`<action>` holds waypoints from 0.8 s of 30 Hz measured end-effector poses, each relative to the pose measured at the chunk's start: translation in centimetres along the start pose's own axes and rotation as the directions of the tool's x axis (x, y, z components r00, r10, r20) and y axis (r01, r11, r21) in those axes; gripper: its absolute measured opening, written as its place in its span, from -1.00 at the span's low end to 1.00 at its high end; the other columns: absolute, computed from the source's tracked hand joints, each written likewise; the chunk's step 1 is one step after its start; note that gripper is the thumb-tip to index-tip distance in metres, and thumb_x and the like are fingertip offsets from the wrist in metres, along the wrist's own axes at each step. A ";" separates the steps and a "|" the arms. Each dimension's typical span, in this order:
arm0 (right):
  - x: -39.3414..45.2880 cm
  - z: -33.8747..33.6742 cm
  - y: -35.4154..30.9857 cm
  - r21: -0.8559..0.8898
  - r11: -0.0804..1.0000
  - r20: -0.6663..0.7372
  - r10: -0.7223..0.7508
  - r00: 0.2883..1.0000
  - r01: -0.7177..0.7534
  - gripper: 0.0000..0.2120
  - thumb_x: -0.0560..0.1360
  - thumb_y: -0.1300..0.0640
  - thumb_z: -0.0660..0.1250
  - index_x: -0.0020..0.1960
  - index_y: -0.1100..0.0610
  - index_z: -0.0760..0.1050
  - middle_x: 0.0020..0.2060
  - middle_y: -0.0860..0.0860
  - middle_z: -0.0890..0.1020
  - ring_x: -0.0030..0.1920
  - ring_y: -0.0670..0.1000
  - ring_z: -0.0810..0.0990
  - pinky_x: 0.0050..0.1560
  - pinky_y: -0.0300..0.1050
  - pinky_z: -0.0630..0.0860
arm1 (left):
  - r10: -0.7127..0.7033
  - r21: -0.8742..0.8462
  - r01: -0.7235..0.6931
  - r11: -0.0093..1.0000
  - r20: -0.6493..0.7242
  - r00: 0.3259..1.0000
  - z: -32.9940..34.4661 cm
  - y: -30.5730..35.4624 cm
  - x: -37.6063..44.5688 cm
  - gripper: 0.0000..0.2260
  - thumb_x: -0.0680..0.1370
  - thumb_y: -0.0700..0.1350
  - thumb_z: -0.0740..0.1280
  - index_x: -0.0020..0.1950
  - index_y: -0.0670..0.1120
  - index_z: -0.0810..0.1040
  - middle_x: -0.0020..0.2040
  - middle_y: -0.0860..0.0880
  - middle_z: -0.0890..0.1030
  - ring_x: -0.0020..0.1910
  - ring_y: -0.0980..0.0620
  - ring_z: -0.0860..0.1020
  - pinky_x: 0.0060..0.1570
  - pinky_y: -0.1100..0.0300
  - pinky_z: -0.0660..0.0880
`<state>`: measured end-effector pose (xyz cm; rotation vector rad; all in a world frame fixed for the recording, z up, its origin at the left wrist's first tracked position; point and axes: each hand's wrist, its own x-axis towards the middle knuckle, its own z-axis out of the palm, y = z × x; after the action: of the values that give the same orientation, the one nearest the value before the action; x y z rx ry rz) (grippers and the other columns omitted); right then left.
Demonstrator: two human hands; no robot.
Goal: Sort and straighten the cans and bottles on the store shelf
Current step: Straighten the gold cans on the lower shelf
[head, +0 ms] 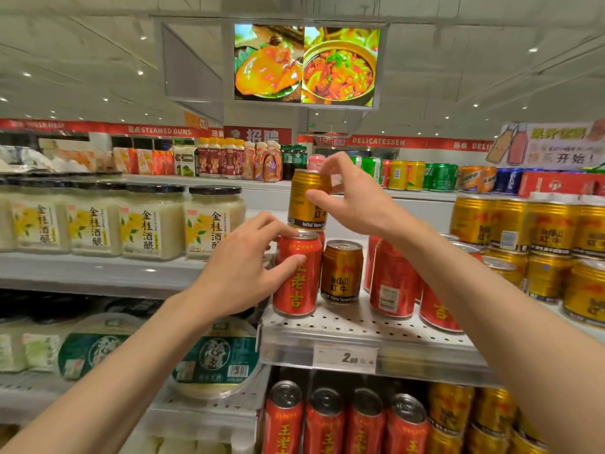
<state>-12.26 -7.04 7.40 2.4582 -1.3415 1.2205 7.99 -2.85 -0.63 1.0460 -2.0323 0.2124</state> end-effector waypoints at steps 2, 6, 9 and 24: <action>0.3 -0.2 -0.1 0.069 0.997 -0.005 0.045 0.999 -0.044 -0.69 0.57 -0.12 0.37 0.16 -0.03 0.33 0.34 0.07 0.53 0.21 0.09 0.60 0.22 0.15 0.58 | -0.006 0.000 0.006 1.000 0.002 1.000 0.0 0.1 0.0 -0.53 0.49 0.32 0.20 0.22 0.05 0.55 0.08 0.15 0.52 0.07 0.12 0.53 0.06 0.01 0.57; 0.4 -0.7 0.0 0.146 0.982 -0.018 0.120 0.993 -0.116 -0.71 0.54 -0.10 0.42 0.08 0.01 0.38 0.23 0.04 0.55 0.10 0.09 0.63 0.04 0.06 0.61 | -0.023 0.015 0.023 1.000 0.005 1.000 -0.1 0.4 0.0 -0.53 0.48 0.33 0.19 0.21 0.06 0.55 0.07 0.15 0.51 0.04 0.12 0.52 0.05 0.01 0.57; -0.1 -1.0 0.2 0.188 0.973 -0.068 0.145 0.987 -0.130 -0.70 0.52 -0.07 0.45 0.06 0.05 0.42 0.22 0.06 0.58 0.13 0.08 0.63 -0.06 -0.10 0.50 | -0.049 0.014 0.049 0.999 0.002 0.999 -0.1 0.6 0.0 -0.51 0.48 0.36 0.17 0.20 0.07 0.55 0.06 0.15 0.52 0.05 0.13 0.52 0.06 0.01 0.57; -11.2 -6.1 -3.4 0.448 0.852 -0.139 0.364 0.921 -0.270 -0.72 0.50 -0.06 0.46 0.03 0.06 0.46 0.17 -0.01 0.59 -0.04 -0.03 0.73 -0.05 -0.03 0.71 | 0.069 -0.117 -0.089 0.989 -0.165 0.984 0.4 4.6 -1.0 -0.36 0.45 0.38 0.29 0.39 0.01 0.43 0.21 0.04 0.54 0.18 0.10 0.46 0.17 0.17 0.43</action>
<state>-16.82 5.13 4.87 2.3026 -1.6082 1.9900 4.66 0.45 -0.70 0.8447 -1.9174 0.2019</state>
